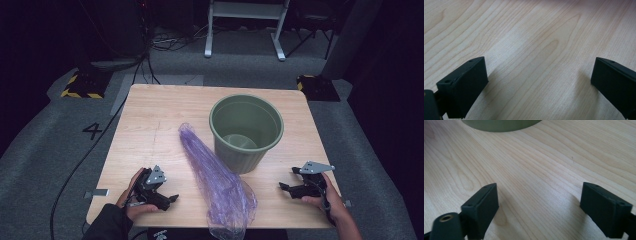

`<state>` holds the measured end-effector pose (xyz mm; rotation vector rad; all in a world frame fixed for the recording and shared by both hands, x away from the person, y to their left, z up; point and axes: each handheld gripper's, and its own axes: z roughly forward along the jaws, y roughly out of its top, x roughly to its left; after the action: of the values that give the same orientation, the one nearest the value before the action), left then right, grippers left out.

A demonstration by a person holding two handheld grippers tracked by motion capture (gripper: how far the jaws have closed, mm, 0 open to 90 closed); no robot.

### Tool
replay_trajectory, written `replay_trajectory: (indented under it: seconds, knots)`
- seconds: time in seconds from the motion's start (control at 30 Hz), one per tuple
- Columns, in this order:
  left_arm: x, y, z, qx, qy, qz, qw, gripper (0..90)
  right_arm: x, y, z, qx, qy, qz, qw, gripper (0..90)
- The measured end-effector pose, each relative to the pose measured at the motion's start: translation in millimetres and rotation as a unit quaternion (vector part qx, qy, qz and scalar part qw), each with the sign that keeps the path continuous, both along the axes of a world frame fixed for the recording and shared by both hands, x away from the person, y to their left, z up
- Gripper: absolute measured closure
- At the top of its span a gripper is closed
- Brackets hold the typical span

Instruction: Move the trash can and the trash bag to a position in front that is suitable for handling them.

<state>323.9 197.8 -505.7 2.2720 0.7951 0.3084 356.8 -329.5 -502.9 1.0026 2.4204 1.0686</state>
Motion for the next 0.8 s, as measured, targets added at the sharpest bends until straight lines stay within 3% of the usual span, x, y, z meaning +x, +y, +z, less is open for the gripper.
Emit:
replay_trajectory:
  seconds: [0.13, 0.17, 0.27, 0.8]
  knots:
    - [-0.2, 0.0, 0.0, 0.0, 0.0, 0.001, 1.0, 0.4, -2.8, 4.7, 4.4, 0.016, -0.004, 0.006, 0.9998, 17.0]
    - [-0.7, -0.1, -0.1, 0.0, 0.0, 0.004, 1.0, 0.3, -6.9, 9.6, 11.2, 0.031, -0.013, 0.013, 0.9993, 17.1]
    - [-1.7, 0.2, -0.1, -0.001, 0.0, 0.008, 1.0, 0.4, -13.4, 18.9, 21.2, 0.036, -0.03, 0.025, 0.9986, 17.5]
    - [-2.2, 1.0, -0.2, -0.002, 0.001, 0.009, 1.0, 0.3, -36.3, 65.7, 39.6, 0.067, -0.029, 0.085, 0.9937, 16.9]
